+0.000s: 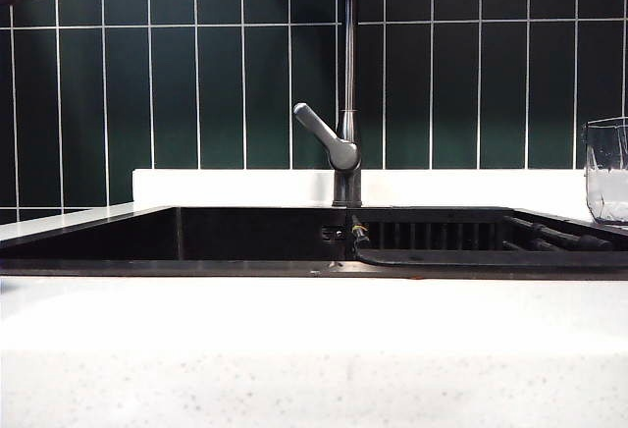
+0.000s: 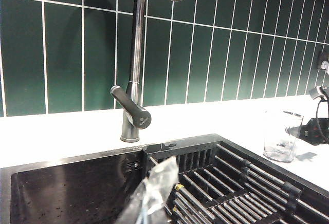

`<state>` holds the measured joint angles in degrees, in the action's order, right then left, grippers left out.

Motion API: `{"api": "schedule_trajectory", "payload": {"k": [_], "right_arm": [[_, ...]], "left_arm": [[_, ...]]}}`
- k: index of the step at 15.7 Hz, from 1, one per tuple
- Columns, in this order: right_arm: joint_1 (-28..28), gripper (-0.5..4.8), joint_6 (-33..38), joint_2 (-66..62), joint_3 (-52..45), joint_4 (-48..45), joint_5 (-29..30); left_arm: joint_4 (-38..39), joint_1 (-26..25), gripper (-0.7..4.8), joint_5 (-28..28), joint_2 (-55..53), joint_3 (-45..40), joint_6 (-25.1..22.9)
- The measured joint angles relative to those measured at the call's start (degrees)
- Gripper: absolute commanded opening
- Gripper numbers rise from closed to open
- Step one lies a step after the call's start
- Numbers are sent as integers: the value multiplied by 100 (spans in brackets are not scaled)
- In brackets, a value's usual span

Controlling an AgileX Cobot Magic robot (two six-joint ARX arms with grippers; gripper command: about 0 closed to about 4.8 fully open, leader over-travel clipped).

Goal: Pick up the mug next to the sink, go to the faucet to get some water, pour the water into the sink, and finally put the mug back to its place.

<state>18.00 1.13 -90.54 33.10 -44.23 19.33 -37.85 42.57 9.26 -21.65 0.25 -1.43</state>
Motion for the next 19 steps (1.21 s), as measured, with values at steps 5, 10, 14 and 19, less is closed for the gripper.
{"api": "schedule_trajectory", "payload": {"k": [5,10,14,19], "right_arm": [[2,64,2,-186,-9,-177,-2],[2,118,-7,-236,-50,2,-9],[2,118,-7,-234,-50,2,-9],[2,119,11,-144,-52,31,-7]], "left_arm": [[48,0,-6,-9,0,0,0],[98,0,-6,-13,4,0,-2],[101,0,-6,-11,4,0,-2],[101,0,-6,-13,7,0,-2]]}}
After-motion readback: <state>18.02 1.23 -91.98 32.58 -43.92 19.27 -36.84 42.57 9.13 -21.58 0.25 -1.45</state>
